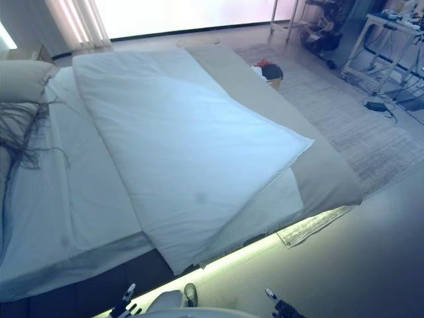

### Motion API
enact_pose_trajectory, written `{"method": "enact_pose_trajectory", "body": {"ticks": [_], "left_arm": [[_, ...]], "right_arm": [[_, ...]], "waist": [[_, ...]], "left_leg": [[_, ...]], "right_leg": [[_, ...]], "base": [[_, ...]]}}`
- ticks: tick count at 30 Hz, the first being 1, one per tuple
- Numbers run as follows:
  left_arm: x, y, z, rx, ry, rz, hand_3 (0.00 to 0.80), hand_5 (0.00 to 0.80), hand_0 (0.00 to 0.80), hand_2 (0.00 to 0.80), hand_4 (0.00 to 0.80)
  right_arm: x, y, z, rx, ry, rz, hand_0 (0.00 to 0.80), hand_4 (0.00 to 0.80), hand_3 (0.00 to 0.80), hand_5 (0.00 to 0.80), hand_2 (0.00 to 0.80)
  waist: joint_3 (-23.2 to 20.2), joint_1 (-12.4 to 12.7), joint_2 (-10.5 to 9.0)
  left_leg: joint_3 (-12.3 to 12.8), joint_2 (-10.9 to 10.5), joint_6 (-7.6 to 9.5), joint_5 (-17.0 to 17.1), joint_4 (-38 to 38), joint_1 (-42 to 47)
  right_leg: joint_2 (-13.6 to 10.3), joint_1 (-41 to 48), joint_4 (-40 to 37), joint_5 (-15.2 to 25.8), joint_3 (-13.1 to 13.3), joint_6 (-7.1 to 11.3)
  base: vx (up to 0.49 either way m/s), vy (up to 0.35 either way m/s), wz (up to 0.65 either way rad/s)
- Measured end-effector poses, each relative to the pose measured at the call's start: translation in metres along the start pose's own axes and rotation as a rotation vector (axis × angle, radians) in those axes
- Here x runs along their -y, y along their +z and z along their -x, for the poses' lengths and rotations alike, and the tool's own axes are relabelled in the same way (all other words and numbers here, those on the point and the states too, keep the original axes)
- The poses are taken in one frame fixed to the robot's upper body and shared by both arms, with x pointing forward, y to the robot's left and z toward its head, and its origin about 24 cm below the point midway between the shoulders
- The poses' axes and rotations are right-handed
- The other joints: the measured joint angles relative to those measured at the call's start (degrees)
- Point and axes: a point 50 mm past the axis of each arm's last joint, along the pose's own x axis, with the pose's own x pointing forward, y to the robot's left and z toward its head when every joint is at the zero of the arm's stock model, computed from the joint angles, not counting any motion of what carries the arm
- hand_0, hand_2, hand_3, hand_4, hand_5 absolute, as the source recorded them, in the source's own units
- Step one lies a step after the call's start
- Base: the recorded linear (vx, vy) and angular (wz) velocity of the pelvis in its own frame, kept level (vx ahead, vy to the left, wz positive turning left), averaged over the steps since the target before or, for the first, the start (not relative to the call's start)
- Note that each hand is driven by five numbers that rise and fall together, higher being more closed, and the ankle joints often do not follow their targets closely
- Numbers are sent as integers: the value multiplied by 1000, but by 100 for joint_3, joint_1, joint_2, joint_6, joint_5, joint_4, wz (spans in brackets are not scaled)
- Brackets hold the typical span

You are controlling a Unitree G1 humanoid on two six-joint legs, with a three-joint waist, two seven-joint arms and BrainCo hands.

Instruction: Make the bed neatly

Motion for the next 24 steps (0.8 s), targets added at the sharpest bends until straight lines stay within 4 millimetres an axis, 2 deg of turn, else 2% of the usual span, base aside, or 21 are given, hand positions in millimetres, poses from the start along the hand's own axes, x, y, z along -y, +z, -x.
{"method": "enact_pose_trajectory", "body": {"ticks": [1, 2, 3, 5, 6, 7, 8, 11, 12, 13, 14, 15, 17, 19, 24], "left_arm": [[1, 0, 0, -3, -4, -16, 0, 0, 0, 0, 0], [5, 5, -1, 7, -19, -39, 0, 0, 0, 0, 0], [7, 9, -2, 12, -22, -60, 0, 0, 0, 0, 0], [10, 11, -2, 17, -29, -71, 0, 0, 0, 0, 0], [14, 14, -3, 23, -40, -79, 0, 0, 0, 0, 0], [19, 15, -4, 26, -54, -90, 0, 0, 0, 0, 0], [23, 16, -5, 30, -66, -90, 0, 0, 0, 0, 0], [25, 17, -5, 35, -76, -97, 0, 0, 0, 0, 0], [21, 15, -4, 29, -69, -96, 0, 0, 0, 0, 0], [15, 14, -3, 28, -55, -95, 0, 0, 0, 0, 0], [4, 18, -1, 36, -30, -91, 0, 0, 0, 0, 0], [-1, 14, 0, 30, -14, -81, 0, 0, 0, 0, 0], [-6, -4, 2, -12, -2, -61, 0, 0, 0, 0, 0], [-8, -18, 3, -42, 6, -46, 0, 0, 0, 0, 0], [-2, -21, 2, -44, -4, -41, 0, 0, 0, 0, 0]], "right_arm": [[-1, 5, 0, 24, 14, 4, 0, 0, 0, 0, 0], [-2, 6, 0, 30, 23, 3, 0, 0, 0, 0, 0], [-4, 6, -1, 29, 35, 18, 0, 0, 0, 0, 0], [-8, 11, -1, 44, 57, 18, 0, 0, 0, 0, 0], [-10, 14, -2, 57, 70, 6, 0, 0, 0, 0, 0], [-11, 16, -2, 65, 77, 3, 0, 0, 0, 0, 0], [-10, 19, -2, 72, 77, -5, 0, 0, 0, 0, 0], [-6, 25, -1, 90, 66, -21, 0, 0, 0, 0, 0], [-3, 24, 0, 89, 59, -21, 0, 0, 0, 0, 0], [-2, 20, 0, 79, 54, -25, 0, 0, 0, 0, 0], [-3, 13, 0, 63, 56, -33, 0, 0, 0, 0, 0], [-1, 10, 1, 59, 53, -39, 0, 0, 0, 0, 0], [8, 14, 2, 69, 37, -38, 0, 0, 0, 0, 0], [10, 26, 3, 109, 52, -50, 0, 0, 0, 0, 0], [6, 44, 3, 170, 82, -124, 0, 0, 0, 0, 0]], "waist": [[-8, -51, 69], [-22, -110, 102], [-28, -86, 106], [-24, -115, 186], [-14, -128, 222], [12, -143, 278], [32, -143, 332], [60, -176, 332], [65, -177, 274], [34, -174, 164], [-3, -149, -49], [-1, -156, -60], [-68, -133, 183], [-37, -147, 301], [-2, -137, 289]], "left_leg": [[-101, 2, 26, 100, -245, 141], [-155, -14, 75, 103, -464, 304], [-162, -20, 82, 106, -614, 449], [-210, 42, 55, 129, -780, 602], [-294, 75, 53, 126, -800, 614], [-342, 122, -18, 177, -830, 629], [-443, 172, 6, 137, -834, 608], [-762, 198, -96, 67, -871, 600], [-851, 198, -193, 35, -873, 652], [-913, 193, -380, 15, -875, 736], [-910, 168, -575, -1, -876, 831], [-934, 343, -712, -33, -872, 922], [-833, 746, -783, -74, -725, 975], [-746, 975, -887, -107, -572, 911], [-772, 1120, -1043, -75, -544, 891]], "right_leg": [[-34, -300, 654, 178, 10, 18], [-135, -512, 1077, 166, 0, 16], [-197, -690, 1139, 19, -41, -82], [-196, -893, 438, -83, -166, -130], [-168, -944, -134, -42, -197, -86], [-146, -1012, -688, 48, -252, 1], [-94, -1064, -1306, 302, -242, 146], [-188, -1357, -2368, 1265, -194, 263], [-259, -1388, -2421, 1482, -200, 239], [-299, -1335, -2412, 1432, -188, 206], [-352, -1243, -2409, 1255, -140, 111], [-258, -1147, -2299, 1606, -159, 125], [126, -958, -2246, 1464, -318, -63], [331, -781, -2225, 1394, -481, -163], [446, -618, -2118, 1153, -640, -161]], "base": [[178, 67, 41], [155, -7, 29], [144, -73, 9], [89, -153, 14], [51, -180, 31], [56, -191, 35], [116, -196, 40], [229, -198, 49], [272, -229, 64], [280, -282, 70], [252, -305, 78], [237, -315, 80], [232, -307, 56], [182, -273, 41], [89, -226, 34]]}}
